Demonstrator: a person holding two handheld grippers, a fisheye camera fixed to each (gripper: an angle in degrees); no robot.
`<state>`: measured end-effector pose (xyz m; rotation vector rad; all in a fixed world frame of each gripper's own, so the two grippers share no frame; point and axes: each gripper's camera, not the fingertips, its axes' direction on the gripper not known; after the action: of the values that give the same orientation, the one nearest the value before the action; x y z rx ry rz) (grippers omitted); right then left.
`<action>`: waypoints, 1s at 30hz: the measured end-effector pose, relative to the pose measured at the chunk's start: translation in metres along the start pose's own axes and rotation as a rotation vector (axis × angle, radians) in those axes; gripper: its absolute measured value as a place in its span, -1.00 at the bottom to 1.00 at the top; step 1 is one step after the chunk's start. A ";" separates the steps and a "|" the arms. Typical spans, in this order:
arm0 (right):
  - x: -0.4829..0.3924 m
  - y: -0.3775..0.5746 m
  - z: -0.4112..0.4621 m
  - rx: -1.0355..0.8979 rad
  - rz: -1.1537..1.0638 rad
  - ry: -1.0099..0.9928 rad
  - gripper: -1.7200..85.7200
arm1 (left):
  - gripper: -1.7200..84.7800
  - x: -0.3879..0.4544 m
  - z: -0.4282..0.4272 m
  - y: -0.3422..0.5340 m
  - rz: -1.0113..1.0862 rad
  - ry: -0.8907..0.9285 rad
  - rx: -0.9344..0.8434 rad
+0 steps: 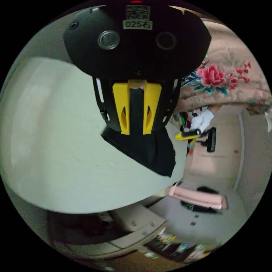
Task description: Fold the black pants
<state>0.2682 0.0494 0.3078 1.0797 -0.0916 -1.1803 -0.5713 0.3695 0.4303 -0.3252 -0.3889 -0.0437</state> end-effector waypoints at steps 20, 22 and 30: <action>-0.178 -0.323 0.305 -0.513 -0.550 -0.010 -0.68 | -0.77 -0.155 -0.071 -0.052 -0.528 0.170 0.330; -0.198 -0.324 0.327 -0.536 -0.590 0.063 -0.71 | -0.77 -0.152 -0.070 -0.057 -0.535 0.141 0.333; -0.247 -0.311 0.377 -0.464 -0.681 0.405 -0.96 | -0.85 -0.122 -0.058 -0.079 -0.503 -0.122 0.257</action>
<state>-0.2705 0.0128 0.3965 0.9283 0.8857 -1.4521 -0.6714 0.2738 0.3574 0.0302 -0.5845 -0.4646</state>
